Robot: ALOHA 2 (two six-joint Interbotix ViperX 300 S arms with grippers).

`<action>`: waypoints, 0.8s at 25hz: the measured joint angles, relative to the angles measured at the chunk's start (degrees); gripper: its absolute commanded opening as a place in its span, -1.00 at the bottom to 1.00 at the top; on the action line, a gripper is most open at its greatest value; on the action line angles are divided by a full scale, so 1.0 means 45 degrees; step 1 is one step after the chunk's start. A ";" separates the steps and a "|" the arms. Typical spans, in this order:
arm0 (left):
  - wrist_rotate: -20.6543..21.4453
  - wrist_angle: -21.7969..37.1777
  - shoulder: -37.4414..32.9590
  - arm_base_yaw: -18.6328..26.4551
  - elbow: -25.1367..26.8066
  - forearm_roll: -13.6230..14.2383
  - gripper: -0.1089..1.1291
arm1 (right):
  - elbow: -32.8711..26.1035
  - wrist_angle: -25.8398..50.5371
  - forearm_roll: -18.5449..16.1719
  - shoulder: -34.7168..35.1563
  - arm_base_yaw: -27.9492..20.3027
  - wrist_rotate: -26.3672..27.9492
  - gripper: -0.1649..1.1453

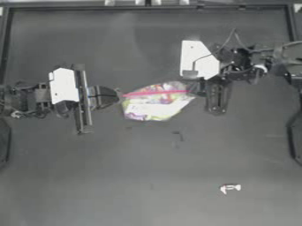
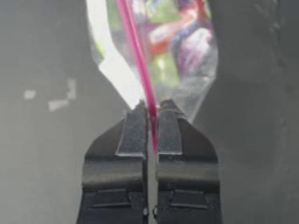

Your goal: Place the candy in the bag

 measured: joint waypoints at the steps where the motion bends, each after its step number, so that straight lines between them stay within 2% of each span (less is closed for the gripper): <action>1: 0.0000 0.0000 0.0000 -0.0020 0.0020 0.0000 -0.77 | 0.0078 0.0000 0.0000 -0.0059 -0.0020 0.0020 -0.66; 20: -0.0020 0.0000 0.0000 -0.0020 0.0020 0.0000 -0.77 | 0.1133 -0.0020 0.0020 -0.0781 -0.0449 0.0215 -0.66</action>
